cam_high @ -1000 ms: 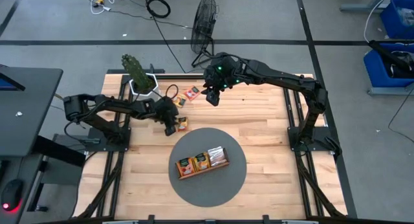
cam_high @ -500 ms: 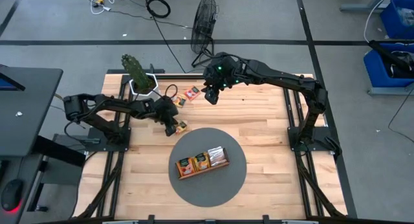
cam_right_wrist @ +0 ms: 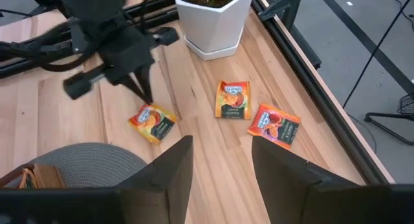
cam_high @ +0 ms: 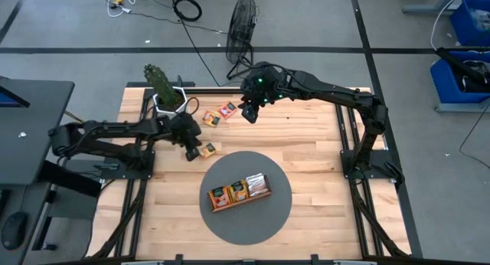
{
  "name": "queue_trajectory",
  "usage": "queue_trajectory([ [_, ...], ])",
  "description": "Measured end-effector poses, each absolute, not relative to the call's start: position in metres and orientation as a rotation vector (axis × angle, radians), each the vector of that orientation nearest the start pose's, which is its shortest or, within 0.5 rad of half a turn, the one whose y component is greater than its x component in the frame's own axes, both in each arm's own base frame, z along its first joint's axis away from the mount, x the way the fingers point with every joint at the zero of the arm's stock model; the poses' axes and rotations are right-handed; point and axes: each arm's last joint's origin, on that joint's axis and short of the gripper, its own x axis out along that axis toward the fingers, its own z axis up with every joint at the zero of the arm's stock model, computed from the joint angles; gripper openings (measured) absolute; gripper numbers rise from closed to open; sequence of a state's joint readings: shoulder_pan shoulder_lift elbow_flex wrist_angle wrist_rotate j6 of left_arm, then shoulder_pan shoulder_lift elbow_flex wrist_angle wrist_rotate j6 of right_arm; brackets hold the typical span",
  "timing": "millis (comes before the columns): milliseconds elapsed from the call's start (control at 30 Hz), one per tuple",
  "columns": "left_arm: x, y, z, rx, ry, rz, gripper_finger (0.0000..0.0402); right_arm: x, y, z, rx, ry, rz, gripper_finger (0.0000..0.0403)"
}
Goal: Pick & Place Tea
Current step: Put the bottom yellow tea bag into the middle section of the wooden organizer
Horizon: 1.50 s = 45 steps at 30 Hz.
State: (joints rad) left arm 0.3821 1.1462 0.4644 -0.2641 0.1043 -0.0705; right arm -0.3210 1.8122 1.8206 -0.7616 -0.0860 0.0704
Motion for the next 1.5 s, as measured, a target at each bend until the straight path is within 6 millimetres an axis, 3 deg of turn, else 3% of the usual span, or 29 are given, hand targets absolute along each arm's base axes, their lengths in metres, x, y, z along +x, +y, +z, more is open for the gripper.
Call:
queue_trajectory([
  [300, 0.185, 0.037, 0.166, -0.125, 0.924, 0.101, 0.0138, 0.379, -0.123, 0.356, 0.217, 0.724, -0.250, 0.0164],
  [500, 0.188, 0.023, 0.158, -0.051, 0.993, 0.102, 0.0227, 0.379, -0.123, 0.356, 0.217, 0.725, -0.252, 0.0164],
  [633, 0.193, 0.014, 0.150, -0.006, 1.030, 0.087, 0.0261, 0.379, -0.124, 0.356, 0.215, 0.725, -0.255, 0.0164],
  [1033, 0.204, 0.007, 0.121, 0.127, 1.157, 0.181, 0.0253, 0.378, -0.124, 0.355, 0.212, 0.738, -0.267, 0.0164],
  [1500, 0.215, 0.006, 0.142, 0.207, 1.096, 0.287, 0.0248, 0.377, -0.123, 0.354, 0.221, 0.753, -0.269, 0.0164],
])
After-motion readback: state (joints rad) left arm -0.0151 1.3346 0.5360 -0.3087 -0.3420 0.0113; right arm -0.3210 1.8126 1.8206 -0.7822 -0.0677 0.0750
